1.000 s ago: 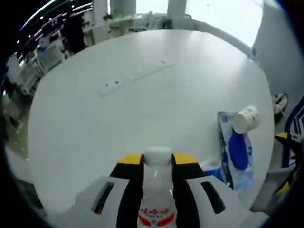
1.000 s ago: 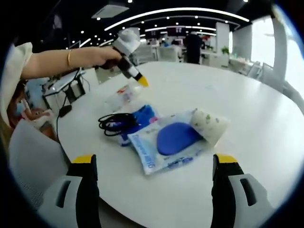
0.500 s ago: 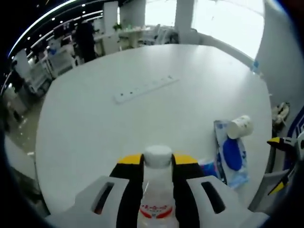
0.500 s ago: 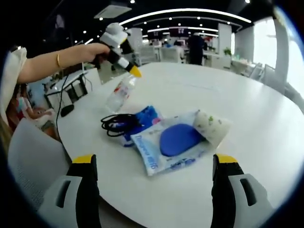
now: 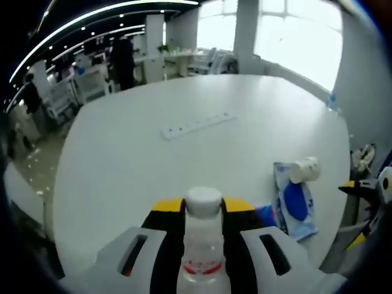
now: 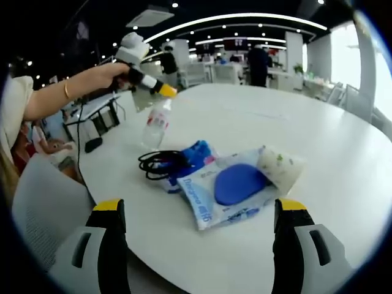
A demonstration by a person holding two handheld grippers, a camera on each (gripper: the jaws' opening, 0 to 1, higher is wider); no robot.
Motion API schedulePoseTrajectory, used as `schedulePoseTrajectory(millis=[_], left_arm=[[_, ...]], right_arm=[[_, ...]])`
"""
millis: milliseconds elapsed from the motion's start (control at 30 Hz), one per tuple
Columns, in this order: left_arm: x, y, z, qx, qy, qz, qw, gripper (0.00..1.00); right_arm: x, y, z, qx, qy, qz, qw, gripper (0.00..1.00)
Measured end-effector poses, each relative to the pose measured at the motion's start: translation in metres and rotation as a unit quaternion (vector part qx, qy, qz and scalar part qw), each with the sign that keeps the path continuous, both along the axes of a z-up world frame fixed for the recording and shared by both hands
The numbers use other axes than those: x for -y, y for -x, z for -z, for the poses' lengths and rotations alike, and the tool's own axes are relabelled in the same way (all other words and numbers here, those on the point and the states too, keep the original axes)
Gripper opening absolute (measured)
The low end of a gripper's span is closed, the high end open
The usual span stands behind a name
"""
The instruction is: Arrange the tabletop items into an orderly group along one side of the table until the central work area is clear of visible clutter.
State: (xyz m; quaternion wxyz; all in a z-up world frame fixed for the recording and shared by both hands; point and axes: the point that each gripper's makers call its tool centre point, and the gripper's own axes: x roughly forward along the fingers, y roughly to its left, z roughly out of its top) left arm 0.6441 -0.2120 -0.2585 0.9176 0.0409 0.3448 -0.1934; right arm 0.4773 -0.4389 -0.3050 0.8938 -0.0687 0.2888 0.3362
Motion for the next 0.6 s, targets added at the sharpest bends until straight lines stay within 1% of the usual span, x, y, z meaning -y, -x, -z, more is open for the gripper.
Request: schedulePoseTrajectory(millis=[200, 600], left_arm=[[-0.007, 0.010, -0.006, 0.015, 0.009, -0.014, 0.9997, 0.20], [-0.016, 0.025, -0.012, 0.048, 0.013, -0.040, 0.9979, 0.20]], right_arm=[[0.000, -0.001, -0.002, 0.004, -0.005, 0.002, 1.0000, 0.99], [-0.002, 0.000, -0.003, 0.005, -0.006, -0.002, 1.0000, 0.99]])
